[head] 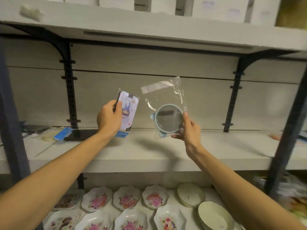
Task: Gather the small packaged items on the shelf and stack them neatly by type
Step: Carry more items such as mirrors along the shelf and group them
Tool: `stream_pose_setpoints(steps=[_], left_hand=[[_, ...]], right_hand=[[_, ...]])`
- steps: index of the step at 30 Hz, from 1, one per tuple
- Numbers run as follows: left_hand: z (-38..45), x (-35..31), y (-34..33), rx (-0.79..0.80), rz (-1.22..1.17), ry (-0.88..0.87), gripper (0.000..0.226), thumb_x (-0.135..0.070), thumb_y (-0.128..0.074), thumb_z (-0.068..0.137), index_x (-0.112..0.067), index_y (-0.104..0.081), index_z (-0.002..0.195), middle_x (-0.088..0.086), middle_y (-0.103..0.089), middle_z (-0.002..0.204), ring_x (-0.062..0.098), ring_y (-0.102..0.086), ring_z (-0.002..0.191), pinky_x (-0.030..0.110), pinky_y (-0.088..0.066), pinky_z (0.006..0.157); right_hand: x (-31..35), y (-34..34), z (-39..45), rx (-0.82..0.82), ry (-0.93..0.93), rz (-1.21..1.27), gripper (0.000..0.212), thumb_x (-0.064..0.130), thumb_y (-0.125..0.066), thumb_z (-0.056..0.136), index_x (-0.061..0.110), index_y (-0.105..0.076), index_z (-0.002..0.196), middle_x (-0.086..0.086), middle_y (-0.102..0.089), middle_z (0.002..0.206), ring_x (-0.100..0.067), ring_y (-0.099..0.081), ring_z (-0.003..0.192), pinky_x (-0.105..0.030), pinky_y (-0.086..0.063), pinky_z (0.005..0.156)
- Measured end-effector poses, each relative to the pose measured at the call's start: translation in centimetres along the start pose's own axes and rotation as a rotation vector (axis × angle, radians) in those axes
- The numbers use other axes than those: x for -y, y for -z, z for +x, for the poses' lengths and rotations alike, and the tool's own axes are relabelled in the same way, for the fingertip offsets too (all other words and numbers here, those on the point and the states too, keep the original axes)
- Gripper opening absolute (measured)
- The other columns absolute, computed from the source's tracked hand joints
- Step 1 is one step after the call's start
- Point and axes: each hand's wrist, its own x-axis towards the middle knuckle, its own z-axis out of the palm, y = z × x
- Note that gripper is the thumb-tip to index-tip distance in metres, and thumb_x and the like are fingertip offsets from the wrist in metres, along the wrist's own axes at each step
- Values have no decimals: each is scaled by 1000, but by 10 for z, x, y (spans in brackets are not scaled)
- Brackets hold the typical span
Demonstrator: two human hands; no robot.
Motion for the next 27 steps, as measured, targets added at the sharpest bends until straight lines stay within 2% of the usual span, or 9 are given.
stream_pose_setpoints(steps=[3,7,12,15,17,19,22,25,27], left_hand=[[-24,-37,-36,73,-123,27,35,-34,-49,98,-6,-62,82,12,-68,78,26,-49,68,43,-48,66],[-64,-92,-86,194,-253,83,36,-27,-50,99,-7,-48,69,-1,-48,59,20,-37,64,32,-33,59],[-125,-151,-157,331,-373,118,39,-35,-50,97,-2,-55,78,0,-56,69,21,-47,67,33,-40,63],[-173,-191,-194,407,-361,34,38,-35,-47,101,-9,-55,75,-5,-63,67,23,-57,65,35,-44,59],[-206,-214,-217,444,-323,-69,37,-41,-43,103,-14,-60,83,-4,-71,77,24,-67,71,41,-52,61],[-236,-236,-239,505,-296,-175,36,-45,-39,105,-22,-64,97,-7,-73,87,18,-69,75,36,-55,58],[-275,-273,-269,629,-300,-296,31,-45,-38,107,-24,-61,111,-9,-70,95,5,-68,76,20,-51,52],[-308,-306,-304,753,-302,-273,31,-44,-38,108,-23,-61,108,-6,-71,95,6,-67,76,26,-57,58],[-325,-324,-330,807,-320,-200,30,-41,-39,108,-22,-62,106,-4,-71,95,5,-65,74,19,-51,55]], right_hand=[[16,45,-7,-62,8,29,33,37,-71,91,9,-64,108,-9,-67,105,-31,-72,94,-37,-64,62],[35,116,-18,-163,112,-45,16,26,-70,93,17,-62,105,-5,-67,102,-23,-72,91,-32,-63,61],[56,218,-34,-320,227,-153,5,28,-66,96,25,-62,98,3,-69,98,-20,-72,89,-36,-63,64],[65,282,-46,-465,244,-216,17,33,-66,95,17,-63,101,2,-67,98,-20,-71,89,-37,-63,64],[71,324,-55,-538,254,-234,25,35,-66,95,14,-64,108,-4,-69,102,-20,-72,90,-35,-63,63],[78,362,-66,-601,257,-252,24,34,-67,95,15,-64,109,-4,-70,101,-17,-72,89,-26,-60,60],[83,418,-73,-682,217,-272,20,37,-68,93,18,-65,101,-1,-70,98,-14,-70,90,-25,-60,66],[86,467,-75,-772,167,-196,28,36,-71,91,11,-65,103,-7,-69,102,-23,-71,95,-41,-63,72],[88,493,-77,-800,177,-194,19,29,-70,93,11,-64,99,-6,-67,97,-23,-70,91,-32,-62,63]])
